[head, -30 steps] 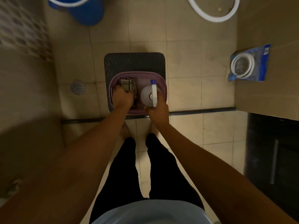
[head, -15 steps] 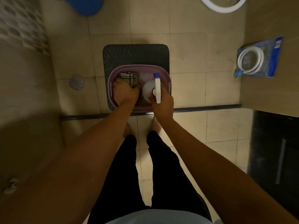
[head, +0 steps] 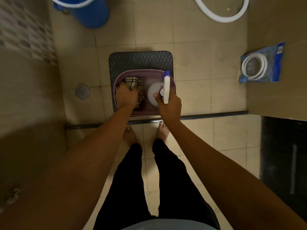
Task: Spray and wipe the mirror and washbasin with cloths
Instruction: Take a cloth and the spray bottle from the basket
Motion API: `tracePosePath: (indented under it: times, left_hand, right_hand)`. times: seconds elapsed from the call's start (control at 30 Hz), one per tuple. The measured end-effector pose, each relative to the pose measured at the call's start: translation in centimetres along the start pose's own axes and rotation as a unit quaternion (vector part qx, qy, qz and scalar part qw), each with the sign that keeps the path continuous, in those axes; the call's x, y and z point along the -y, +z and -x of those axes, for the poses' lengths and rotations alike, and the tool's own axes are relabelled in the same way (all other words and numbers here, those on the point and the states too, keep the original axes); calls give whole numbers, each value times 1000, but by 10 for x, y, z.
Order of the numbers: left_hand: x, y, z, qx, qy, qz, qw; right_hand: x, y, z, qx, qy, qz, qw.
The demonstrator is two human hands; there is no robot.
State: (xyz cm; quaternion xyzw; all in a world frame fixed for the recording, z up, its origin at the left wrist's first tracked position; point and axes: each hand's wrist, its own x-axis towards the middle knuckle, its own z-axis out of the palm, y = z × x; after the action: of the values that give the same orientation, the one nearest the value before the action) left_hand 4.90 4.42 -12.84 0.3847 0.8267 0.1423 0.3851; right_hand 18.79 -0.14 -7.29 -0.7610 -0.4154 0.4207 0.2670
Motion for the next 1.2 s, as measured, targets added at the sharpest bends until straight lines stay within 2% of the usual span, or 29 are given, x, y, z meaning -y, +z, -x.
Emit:
tracePosePath:
  times: [0.1,0.23,0.3,0.4,0.5,0.57,0.63,0.73,0.8,1.0,1.1,1.2]
  left_hand:
    - [-2,-15,2,33,-55,121,991]
    - [-4,-35,7,79,-116,272,952]
    - [-5,-46,12,110,-152,332,924]
    - [-8,-65,25,174,-202,426,864]
    - [-13,-86,39,211,-210,492,818]
    - [-12,-101,47,231,-193,512,805]
    - [-11,-109,50,251,-172,510,804]
    - [-25,-127,62,292,-128,456,831]
    - [-39,-140,67,315,-118,434,835]
    - [-71,-194,85,313,-99,446,833]
    - [-84,-218,95,305,-66,461,831]
    - [-99,-235,103,267,-17,465,844]
  right_hand:
    - [8,-8,4,-17,-20,1,1000]
    - [21,-18,7,-32,-58,4,998]
    - [28,-22,10,-36,-72,2,997]
    - [38,-28,17,-45,-96,-5,994]
    - [53,-40,26,-70,-110,-30,991]
    - [65,-49,34,-84,-117,-41,989]
    - [74,-55,39,-83,-109,-46,989]
    - [91,-67,52,-81,-98,-57,990]
    - [104,-75,59,-77,-70,-77,992]
    - [155,-100,86,-55,-56,-159,984]
    - [180,-105,95,-35,-54,-186,980]
    - [203,-112,93,-12,-66,-180,981]
